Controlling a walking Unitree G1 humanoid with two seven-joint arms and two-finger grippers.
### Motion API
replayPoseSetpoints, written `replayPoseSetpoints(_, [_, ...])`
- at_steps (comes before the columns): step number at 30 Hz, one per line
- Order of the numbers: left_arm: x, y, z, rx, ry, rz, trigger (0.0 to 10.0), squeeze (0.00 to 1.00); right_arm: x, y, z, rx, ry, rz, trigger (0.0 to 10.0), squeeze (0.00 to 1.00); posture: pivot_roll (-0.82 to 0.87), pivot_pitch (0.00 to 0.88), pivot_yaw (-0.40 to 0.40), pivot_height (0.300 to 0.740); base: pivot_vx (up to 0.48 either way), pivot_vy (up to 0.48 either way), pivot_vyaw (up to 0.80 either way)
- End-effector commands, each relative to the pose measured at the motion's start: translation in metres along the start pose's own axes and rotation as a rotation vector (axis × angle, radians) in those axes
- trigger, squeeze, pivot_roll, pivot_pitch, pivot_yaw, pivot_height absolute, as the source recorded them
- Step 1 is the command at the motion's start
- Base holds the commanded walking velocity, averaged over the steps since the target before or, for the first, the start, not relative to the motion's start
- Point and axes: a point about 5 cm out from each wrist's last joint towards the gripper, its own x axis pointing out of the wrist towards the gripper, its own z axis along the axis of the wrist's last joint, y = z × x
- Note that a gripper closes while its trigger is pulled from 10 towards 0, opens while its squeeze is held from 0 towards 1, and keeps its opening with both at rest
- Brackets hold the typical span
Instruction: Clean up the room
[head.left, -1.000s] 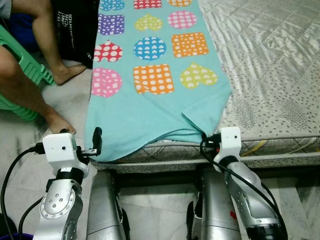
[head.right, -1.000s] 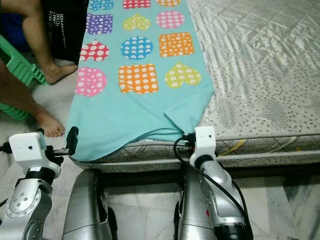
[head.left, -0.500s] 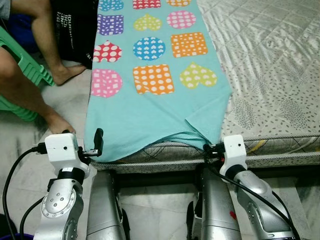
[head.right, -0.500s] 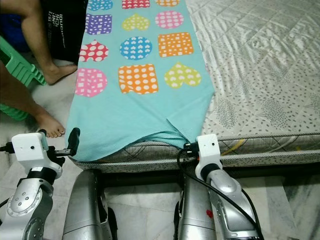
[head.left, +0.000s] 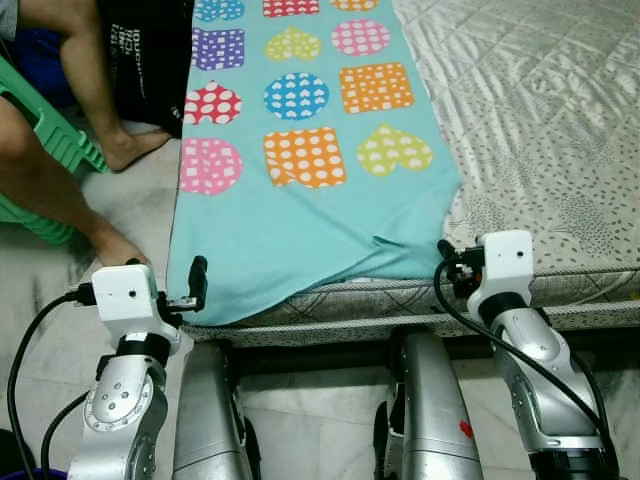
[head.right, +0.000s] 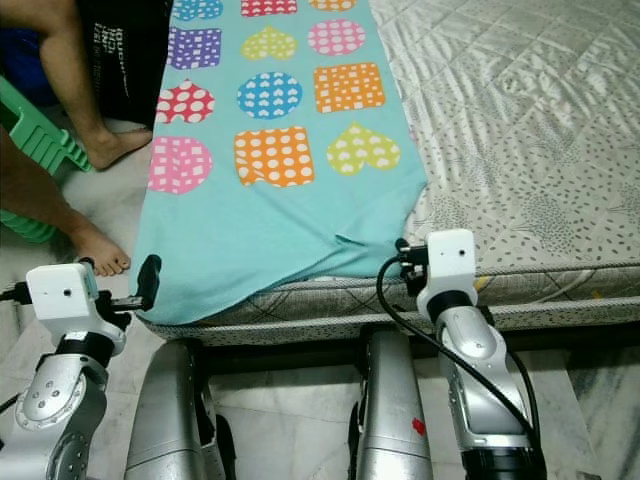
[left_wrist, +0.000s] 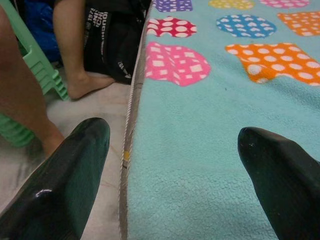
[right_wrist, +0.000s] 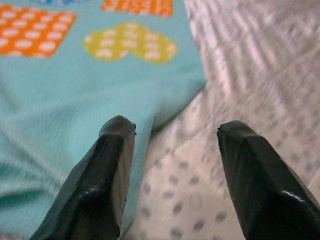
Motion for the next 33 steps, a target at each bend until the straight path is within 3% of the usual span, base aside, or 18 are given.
replayPoseSetpoints(1, [-0.002,0.005,-0.001,0.014,0.006,0.014,10.0,0.00,0.000,-0.005,0.000,0.003,-0.013,-0.026,10.0,1.00,-0.05,0.235,0.059,0.497,0.000,0.000,0.00])
replayPoseSetpoints(6, [-0.001,0.005,-0.001,0.015,0.003,0.011,10.0,0.00,0.000,0.002,0.004,0.049,-0.045,0.025,10.0,1.00,-0.05,0.231,0.060,0.497,0.000,0.000,0.00])
replayPoseSetpoints(7, [-0.001,0.004,-0.001,0.015,0.002,0.010,10.0,0.00,0.000,0.007,0.004,0.064,-0.046,0.051,10.0,0.89,-0.05,0.230,0.061,0.497,0.000,0.000,0.00])
replayPoseSetpoints(8, [-0.001,0.004,0.000,0.015,0.000,0.008,10.0,0.00,0.000,0.012,0.004,0.079,-0.049,0.078,10.0,0.89,-0.05,0.230,0.061,0.497,0.000,0.000,0.00])
replayPoseSetpoints(9, [0.000,0.003,0.000,0.018,-0.004,0.002,10.0,0.00,-0.001,0.018,0.003,0.094,-0.045,0.111,10.0,0.65,-0.05,0.230,0.061,0.497,0.000,0.000,0.00])
replayPoseSetpoints(10, [0.000,0.002,0.001,0.021,-0.007,-0.001,10.0,0.00,-0.001,0.022,0.002,0.104,-0.042,0.134,10.0,0.65,-0.05,0.230,0.061,0.497,0.000,0.000,0.00])
replayPoseSetpoints(11, [0.001,0.000,0.002,0.021,-0.012,-0.007,10.0,0.00,-0.002,0.037,-0.002,0.132,-0.021,0.203,10.0,0.64,-0.05,0.227,0.063,0.497,0.000,0.000,0.00])
replayPoseSetpoints(12, [0.001,0.000,0.002,0.021,-0.012,-0.007,10.0,0.00,-0.002,0.037,-0.002,0.132,-0.021,0.203,10.0,0.64,-0.05,0.227,0.063,0.497,0.000,0.000,0.00])
replayPoseSetpoints(13, [0.001,-0.001,0.003,0.019,-0.014,-0.011,10.0,0.00,-0.001,0.052,-0.007,0.155,0.001,0.270,10.0,0.60,-0.05,0.227,0.063,0.497,0.000,0.000,0.00])
replayPoseSetpoints(14, [0.001,-0.001,0.003,0.019,-0.015,-0.013,10.0,0.00,-0.001,0.057,-0.008,0.168,0.005,0.293,10.0,0.05,-0.03,0.224,0.065,0.497,0.000,0.000,0.00])
replayPoseSetpoints(15, [0.001,-0.002,0.003,0.019,-0.016,-0.015,10.0,0.00,0.000,0.064,-0.010,0.185,0.011,0.320,10.0,0.00,-0.03,0.224,0.065,0.497,0.000,0.000,0.00])
replayPoseSetpoints(16, [0.001,-0.001,0.004,0.020,-0.017,-0.015,10.0,0.00,0.004,0.078,-0.013,0.215,0.030,0.367,10.0,0.00,-0.03,0.224,0.065,0.497,0.000,0.000,0.00])
replayPoseSetpoints(23, [0.001,0.003,0.006,0.033,-0.024,-0.007,10.0,0.00,0.024,0.112,-0.005,0.223,0.021,0.398,10.0,0.00,-0.01,0.221,0.066,0.497,0.000,0.000,0.00])
replayPoseSetpoints(28, [0.001,0.004,0.008,0.037,-0.029,-0.001,10.0,0.00,0.035,0.124,0.003,0.194,-0.010,0.378,10.0,0.00,-0.01,0.221,0.066,0.497,0.000,0.000,0.00])
replayPoseSetpoints(33, [0.001,0.005,0.008,0.039,-0.029,0.001,10.0,0.00,0.039,0.126,-0.002,0.136,0.013,0.337,10.0,0.00,0.02,0.221,0.060,0.497,0.000,0.000,0.00])
